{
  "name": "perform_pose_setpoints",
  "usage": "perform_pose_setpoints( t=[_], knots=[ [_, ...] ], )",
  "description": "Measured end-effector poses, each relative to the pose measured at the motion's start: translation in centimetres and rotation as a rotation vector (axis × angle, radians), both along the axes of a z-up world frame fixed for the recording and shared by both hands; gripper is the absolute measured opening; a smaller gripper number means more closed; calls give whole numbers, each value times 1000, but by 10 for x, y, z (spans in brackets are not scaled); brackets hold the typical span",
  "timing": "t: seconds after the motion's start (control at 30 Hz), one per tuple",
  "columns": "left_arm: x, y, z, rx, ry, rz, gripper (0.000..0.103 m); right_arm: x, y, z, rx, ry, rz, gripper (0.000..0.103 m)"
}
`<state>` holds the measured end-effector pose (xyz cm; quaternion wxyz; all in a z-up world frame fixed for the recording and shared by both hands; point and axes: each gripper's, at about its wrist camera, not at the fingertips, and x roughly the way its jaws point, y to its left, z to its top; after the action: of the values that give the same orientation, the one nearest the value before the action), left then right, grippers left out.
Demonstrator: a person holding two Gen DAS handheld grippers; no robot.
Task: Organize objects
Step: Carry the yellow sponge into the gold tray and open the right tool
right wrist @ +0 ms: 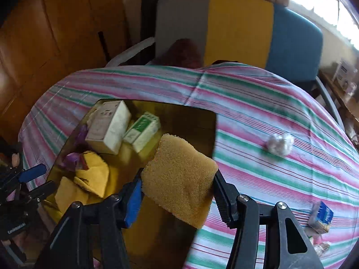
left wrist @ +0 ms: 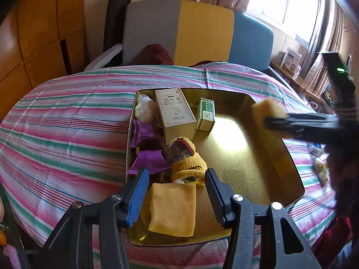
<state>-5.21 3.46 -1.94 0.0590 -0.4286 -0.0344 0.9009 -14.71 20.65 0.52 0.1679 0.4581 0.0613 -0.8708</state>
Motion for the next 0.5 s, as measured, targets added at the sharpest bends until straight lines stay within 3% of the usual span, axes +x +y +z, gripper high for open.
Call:
perform_pose_setpoints(
  t=[0.17,0.33,0.5],
  knots=[
    [6,-13,-2,16,0,26,52,-18,-53,-35,41,-77,5,58],
    [9,-21,-9,11,-4,56,52,-39,-75,-65,0,-168,-39,60],
    [10,-29,-12,5,-12,97,54,-35,-85,-71,-52,-167,-18,72]
  ],
)
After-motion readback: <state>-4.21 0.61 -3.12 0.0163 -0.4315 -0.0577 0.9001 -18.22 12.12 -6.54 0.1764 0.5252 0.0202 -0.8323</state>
